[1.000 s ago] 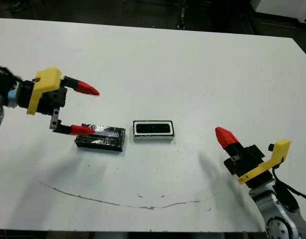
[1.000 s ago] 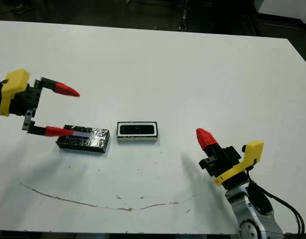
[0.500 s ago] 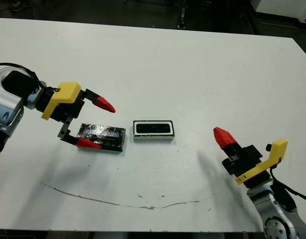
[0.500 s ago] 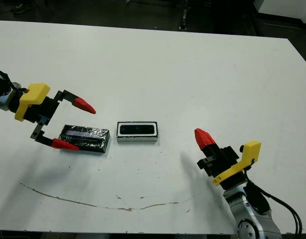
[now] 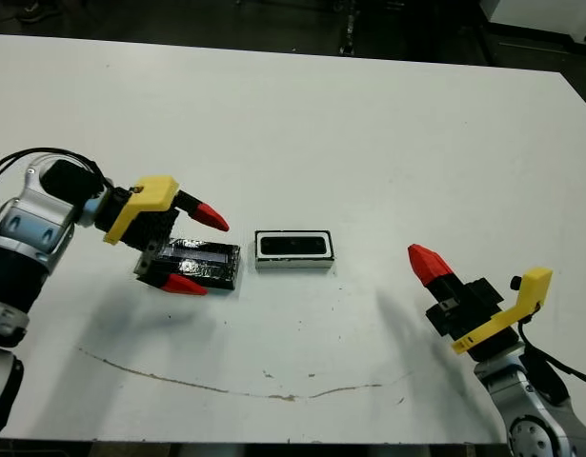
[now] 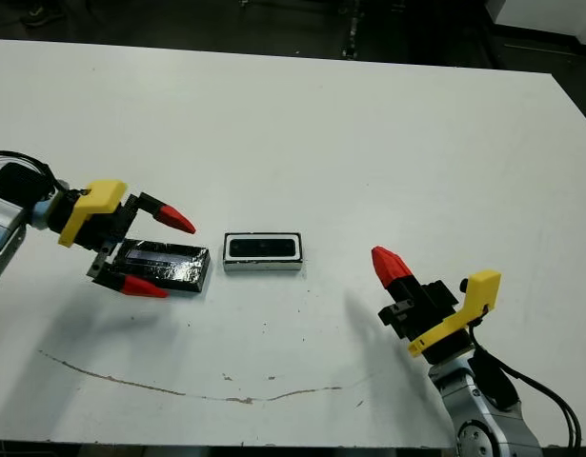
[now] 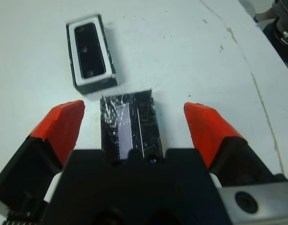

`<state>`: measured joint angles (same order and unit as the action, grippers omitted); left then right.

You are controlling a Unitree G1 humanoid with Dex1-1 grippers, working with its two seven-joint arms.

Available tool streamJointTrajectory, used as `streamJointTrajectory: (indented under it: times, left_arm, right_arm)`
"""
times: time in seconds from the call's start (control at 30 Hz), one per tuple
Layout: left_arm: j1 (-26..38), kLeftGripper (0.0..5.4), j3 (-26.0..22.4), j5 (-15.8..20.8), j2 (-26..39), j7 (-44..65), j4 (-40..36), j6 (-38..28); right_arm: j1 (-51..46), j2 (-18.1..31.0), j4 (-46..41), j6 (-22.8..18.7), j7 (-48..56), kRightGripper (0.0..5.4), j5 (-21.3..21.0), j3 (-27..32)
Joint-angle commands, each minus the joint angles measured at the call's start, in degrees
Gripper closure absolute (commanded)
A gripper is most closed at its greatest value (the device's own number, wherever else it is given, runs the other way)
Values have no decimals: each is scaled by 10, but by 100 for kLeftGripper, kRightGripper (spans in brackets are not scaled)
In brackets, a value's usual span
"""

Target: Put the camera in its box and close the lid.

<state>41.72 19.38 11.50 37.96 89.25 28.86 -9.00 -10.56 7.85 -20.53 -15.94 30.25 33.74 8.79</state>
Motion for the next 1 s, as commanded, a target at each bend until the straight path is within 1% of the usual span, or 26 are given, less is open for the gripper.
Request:
streamJointTrajectory:
  times: [0.03, 0.17, 0.27, 0.43, 0.53, 0.63, 0.73, 0.83, 1.0]
  left_arm:
    - [-10, 0, -19, -5, -18, -3, 32, -41]
    - [-4, 0, -30, -9, -31, -1, 67, -61]
    - [3, 0, -34, -14, -36, 4, 88, -62]
    - [14, 0, -30, -40, -35, 7, 98, -66]
    - [19, 0, -30, -48, -37, 14, 113, -77]
    - [31, 0, -20, -65, -36, 24, 125, -68]
    - [32, 0, -17, -84, -35, 19, 127, -88]
    - [39, 0, -16, -93, -39, 27, 143, -91]
    - [44, 0, -21, -98, -47, 24, 165, -95]
  right_arm:
    - [-8, 12, 0, 3, -1, 538, -3, -1]
    - [-9, 15, -1, -3, -3, 538, 0, -2]
    - [-8, 20, -2, -5, -1, 538, 1, -3]
    - [-8, 23, 1, 2, 2, 538, -2, -6]
    - [-8, 24, -1, -2, -1, 538, 0, -6]
    - [-7, 26, -4, -10, -5, 538, 5, -6]
    - [-7, 30, -2, -4, -1, 538, -1, -8]
    - [-7, 29, 1, -3, 0, 538, 2, -7]
    - [-6, 29, 3, 0, 2, 538, 2, -9]
